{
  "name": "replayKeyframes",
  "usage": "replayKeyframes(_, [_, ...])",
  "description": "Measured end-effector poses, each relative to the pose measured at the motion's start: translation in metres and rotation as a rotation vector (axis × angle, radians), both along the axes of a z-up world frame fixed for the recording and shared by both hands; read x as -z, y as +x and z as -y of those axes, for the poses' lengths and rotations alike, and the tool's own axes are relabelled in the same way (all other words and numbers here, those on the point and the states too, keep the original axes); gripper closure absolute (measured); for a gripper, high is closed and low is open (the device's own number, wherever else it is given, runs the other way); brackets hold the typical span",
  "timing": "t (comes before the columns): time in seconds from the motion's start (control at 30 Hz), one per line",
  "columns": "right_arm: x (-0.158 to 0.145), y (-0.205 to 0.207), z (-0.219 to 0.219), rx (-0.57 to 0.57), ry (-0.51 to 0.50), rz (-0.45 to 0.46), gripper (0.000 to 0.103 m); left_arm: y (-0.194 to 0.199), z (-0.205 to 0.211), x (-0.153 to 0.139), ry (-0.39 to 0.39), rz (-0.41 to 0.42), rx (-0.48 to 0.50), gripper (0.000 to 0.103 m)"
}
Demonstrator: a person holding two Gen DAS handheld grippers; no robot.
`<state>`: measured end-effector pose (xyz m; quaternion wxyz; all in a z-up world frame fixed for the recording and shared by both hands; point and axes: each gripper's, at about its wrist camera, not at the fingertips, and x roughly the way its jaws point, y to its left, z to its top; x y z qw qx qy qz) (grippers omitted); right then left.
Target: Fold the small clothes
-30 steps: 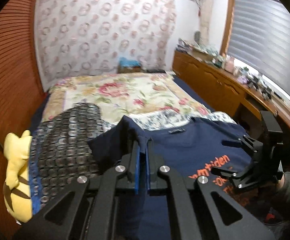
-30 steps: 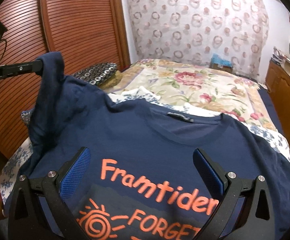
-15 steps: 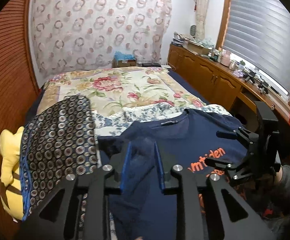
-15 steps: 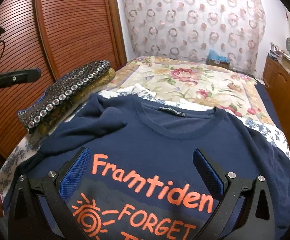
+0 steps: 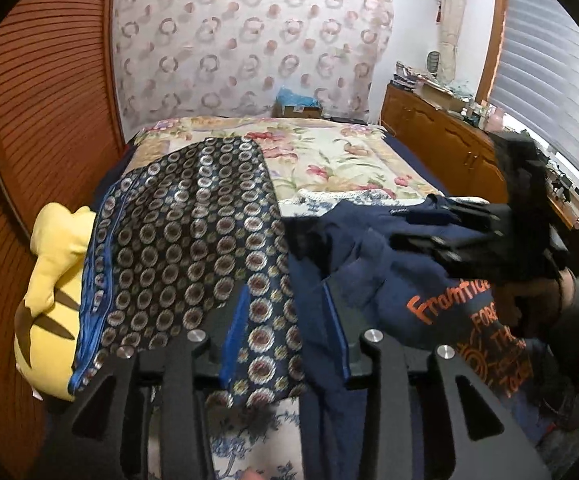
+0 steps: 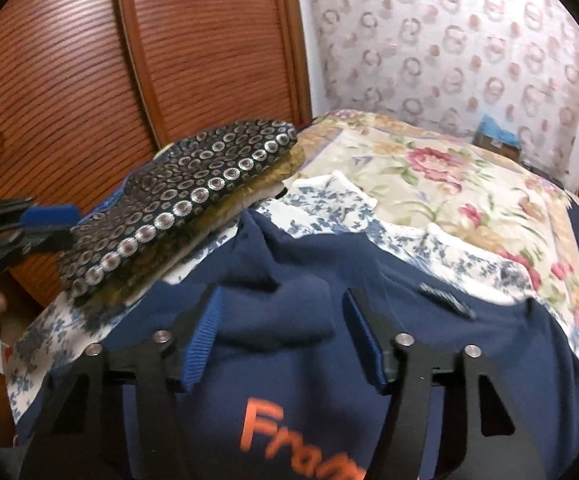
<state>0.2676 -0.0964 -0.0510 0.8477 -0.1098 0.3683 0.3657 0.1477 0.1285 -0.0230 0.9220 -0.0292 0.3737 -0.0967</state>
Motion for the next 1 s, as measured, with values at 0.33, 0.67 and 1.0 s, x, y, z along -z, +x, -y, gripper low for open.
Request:
replayKeyframes(0.33, [0.032,0.011,-0.014,-0.042,-0.107,-0.017,0.096,-0.008,-0.006,0.008,-0.026,-0.005,-0.023,0.066])
replayKeyframes(0.67, [0.01,-0.014,0.042,0.022,0.001,0.046,0.099,-0.008,-0.001,0.01,-0.043,0.002,-0.022,0.065])
replayKeyframes(1.0, [0.003,-0.019,0.078,0.134,-0.003,0.066,0.069,-0.015,-0.001,0.007,-0.043,0.017,-0.025,0.065])
